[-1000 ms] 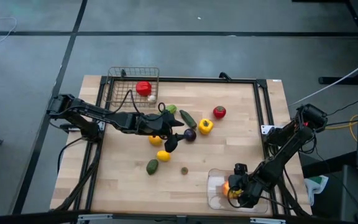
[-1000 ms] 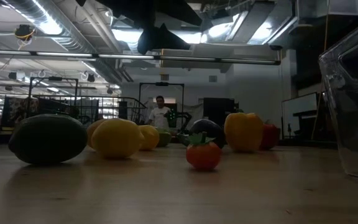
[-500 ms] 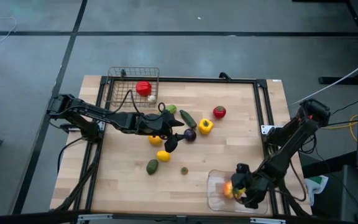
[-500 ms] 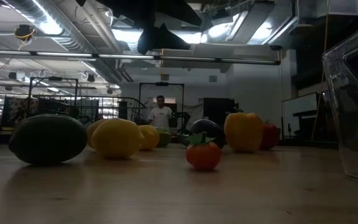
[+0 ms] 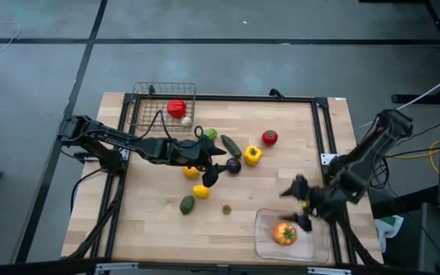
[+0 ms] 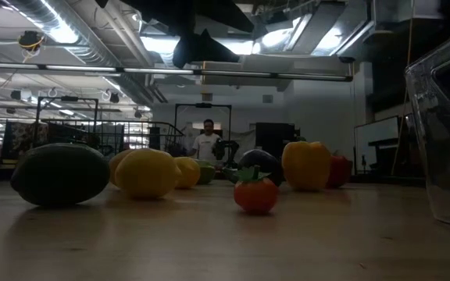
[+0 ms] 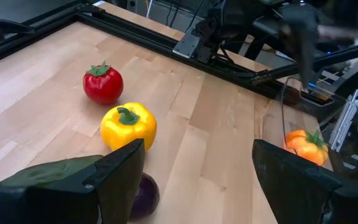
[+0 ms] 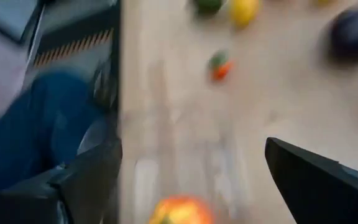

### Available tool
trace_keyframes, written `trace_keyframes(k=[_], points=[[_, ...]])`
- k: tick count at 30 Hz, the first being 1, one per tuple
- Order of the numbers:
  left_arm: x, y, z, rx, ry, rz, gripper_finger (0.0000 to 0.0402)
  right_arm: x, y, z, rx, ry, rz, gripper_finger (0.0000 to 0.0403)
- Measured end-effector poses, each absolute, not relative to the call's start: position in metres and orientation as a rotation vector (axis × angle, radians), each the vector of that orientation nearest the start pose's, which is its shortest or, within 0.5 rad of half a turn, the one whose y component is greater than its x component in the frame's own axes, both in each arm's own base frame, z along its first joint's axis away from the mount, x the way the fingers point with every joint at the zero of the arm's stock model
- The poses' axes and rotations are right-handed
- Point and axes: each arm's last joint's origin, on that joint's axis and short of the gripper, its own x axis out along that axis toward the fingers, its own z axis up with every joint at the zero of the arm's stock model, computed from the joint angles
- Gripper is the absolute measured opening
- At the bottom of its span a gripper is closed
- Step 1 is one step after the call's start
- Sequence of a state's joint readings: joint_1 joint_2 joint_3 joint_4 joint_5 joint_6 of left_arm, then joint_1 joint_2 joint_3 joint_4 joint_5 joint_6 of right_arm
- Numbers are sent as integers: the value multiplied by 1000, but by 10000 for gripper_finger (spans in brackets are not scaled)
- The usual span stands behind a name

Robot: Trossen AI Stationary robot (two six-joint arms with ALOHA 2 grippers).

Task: Sort produce into baskets
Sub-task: Put the red tomato into the transparent bin

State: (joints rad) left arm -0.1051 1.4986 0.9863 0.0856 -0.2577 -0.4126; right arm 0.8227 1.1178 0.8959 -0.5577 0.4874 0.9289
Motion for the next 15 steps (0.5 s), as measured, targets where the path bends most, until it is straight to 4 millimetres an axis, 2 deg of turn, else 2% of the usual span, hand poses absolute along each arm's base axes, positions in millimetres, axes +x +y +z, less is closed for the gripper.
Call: trace_keyframes(k=[6, 11, 15], points=[[330, -27, 259, -329, 382, 234, 295, 167, 98, 299, 369, 550, -253, 392], [330, -27, 259, -329, 382, 234, 295, 179, 49, 301, 360, 547, -451, 392], [330, -27, 259, -328, 384, 235, 295, 188, 10, 298, 404, 610, -516, 392]])
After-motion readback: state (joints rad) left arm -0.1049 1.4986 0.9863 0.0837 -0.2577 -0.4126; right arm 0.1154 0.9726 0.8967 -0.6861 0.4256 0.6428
